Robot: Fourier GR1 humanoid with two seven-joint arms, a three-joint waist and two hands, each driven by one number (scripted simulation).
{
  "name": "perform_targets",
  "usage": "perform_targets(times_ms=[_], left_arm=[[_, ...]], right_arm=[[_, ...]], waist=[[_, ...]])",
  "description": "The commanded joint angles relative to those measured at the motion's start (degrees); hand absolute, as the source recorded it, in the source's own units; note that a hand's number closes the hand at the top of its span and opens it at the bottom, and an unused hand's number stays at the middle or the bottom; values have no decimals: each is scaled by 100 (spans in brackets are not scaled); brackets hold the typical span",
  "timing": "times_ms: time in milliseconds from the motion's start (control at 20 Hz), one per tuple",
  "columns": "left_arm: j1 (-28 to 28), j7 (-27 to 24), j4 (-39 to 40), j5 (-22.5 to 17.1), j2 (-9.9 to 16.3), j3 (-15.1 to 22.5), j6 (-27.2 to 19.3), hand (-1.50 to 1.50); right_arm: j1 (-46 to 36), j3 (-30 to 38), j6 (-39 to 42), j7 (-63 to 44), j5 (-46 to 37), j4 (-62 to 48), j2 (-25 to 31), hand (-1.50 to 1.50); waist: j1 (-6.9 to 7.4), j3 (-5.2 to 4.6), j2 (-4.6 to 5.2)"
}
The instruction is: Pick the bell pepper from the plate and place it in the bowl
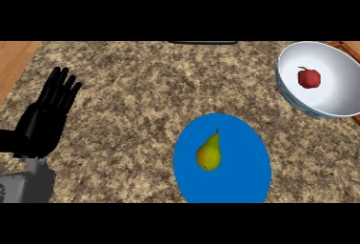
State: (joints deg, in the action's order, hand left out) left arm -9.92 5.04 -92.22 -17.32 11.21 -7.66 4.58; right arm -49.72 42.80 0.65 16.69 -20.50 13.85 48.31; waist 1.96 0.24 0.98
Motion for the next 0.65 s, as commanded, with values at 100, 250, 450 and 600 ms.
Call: perform_targets(times_ms=[100, 250, 450, 600], left_arm=[[213, -218, 56, 49, -24, -32, 82, 0], [277, -90, 12, 22, -29, -44, 41, 0], [68, -100, 212, -170, 244, -286, 299, 0], [69, -73, -129, 144, -157, 29, -171, 0]], right_arm=[[695, 284, 708, 282, 331, -233, 658, -150], [1267, 377, 1197, 761, 444, -333, 824, -150], [1587, 502, 1801, 863, 616, -417, 1183, -150], [1892, 436, 1812, 1098, 560, -453, 1105, -150]], waist=[[-59, -4, -30], [-79, 4, -29], [-100, 3, -30], [-52, 15, -23]])
